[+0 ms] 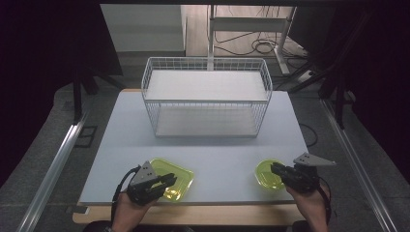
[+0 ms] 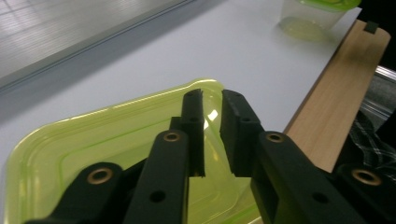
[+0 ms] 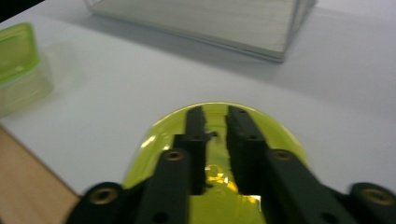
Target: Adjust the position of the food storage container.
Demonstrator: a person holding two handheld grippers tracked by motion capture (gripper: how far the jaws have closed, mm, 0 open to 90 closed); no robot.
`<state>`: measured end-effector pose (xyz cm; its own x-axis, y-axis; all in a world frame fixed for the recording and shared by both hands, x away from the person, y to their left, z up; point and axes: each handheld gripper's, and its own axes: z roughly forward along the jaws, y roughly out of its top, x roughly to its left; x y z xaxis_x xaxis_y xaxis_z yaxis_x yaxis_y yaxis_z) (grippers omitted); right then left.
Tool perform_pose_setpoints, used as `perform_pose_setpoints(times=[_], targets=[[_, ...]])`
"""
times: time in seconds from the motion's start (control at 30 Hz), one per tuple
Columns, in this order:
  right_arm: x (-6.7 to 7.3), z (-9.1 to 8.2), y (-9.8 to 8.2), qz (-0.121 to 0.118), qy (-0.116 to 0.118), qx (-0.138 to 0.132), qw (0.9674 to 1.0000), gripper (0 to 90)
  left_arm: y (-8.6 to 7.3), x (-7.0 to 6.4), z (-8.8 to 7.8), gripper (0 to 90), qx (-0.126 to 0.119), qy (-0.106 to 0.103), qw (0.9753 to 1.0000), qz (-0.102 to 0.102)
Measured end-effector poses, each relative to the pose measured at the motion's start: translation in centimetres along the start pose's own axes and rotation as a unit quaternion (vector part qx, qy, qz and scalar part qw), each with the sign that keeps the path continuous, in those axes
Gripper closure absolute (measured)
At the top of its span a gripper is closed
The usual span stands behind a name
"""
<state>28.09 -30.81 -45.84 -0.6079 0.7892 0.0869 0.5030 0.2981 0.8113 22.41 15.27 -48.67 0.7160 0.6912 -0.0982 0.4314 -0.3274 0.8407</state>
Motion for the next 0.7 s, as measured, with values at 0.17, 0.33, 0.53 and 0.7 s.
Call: perform_pose_setpoints(times=[0.17,0.33,0.53,0.7], targets=[[1.5,0.6,0.3,-0.026,0.034,0.016,0.9990,89.0,-0.2,0.6,0.0,58.0,0.000,0.026,0.9996,-0.004],[3.7,1.5,0.4,-0.050,0.067,0.033,0.9960,89.1,-0.7,2.1,-0.5,38.2,-0.003,0.058,0.9980,-0.026],[4.6,2.9,0.0,-0.066,0.074,0.069,0.9927,89.1,-1.2,3.4,-0.9,24.3,-0.004,0.077,0.9960,-0.044],[4.0,2.9,-0.1,-0.057,0.072,0.071,0.9932,89.1,-1.4,4.2,-1.3,19.2,0.005,0.092,0.9943,-0.053]])
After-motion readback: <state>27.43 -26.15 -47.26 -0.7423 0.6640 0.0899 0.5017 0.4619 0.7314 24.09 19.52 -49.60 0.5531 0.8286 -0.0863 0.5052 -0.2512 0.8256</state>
